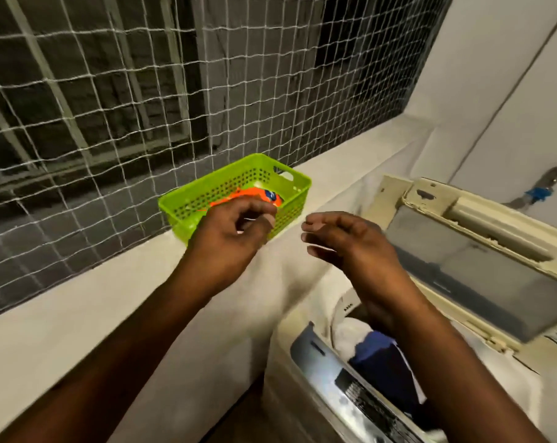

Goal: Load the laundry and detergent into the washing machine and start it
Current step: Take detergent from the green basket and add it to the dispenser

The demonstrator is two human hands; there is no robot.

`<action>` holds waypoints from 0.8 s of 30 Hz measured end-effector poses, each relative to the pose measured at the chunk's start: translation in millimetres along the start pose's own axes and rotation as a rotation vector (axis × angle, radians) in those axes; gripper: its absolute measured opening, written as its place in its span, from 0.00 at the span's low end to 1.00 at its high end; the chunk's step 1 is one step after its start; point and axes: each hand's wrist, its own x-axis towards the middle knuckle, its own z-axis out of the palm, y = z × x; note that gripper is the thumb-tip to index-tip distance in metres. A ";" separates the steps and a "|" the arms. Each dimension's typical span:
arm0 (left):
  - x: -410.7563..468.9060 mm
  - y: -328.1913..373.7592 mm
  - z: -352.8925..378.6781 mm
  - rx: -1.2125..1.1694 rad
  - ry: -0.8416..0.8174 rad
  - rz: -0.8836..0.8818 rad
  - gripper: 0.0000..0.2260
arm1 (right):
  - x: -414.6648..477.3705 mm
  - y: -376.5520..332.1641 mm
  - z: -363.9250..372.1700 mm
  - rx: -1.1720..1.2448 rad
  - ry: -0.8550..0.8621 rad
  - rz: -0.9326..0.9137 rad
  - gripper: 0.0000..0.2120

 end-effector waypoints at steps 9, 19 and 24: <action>40.8 -23.6 -47.7 0.283 0.080 0.059 0.07 | 37.9 -17.4 39.9 -0.390 -0.116 -0.215 0.07; 70.2 -39.6 -53.9 0.769 0.065 0.071 0.10 | 50.6 -13.1 72.4 -1.083 -0.299 -0.386 0.14; 90.3 -49.1 -61.3 0.752 0.028 0.092 0.07 | 48.1 -11.9 89.5 -1.485 -0.293 -0.568 0.17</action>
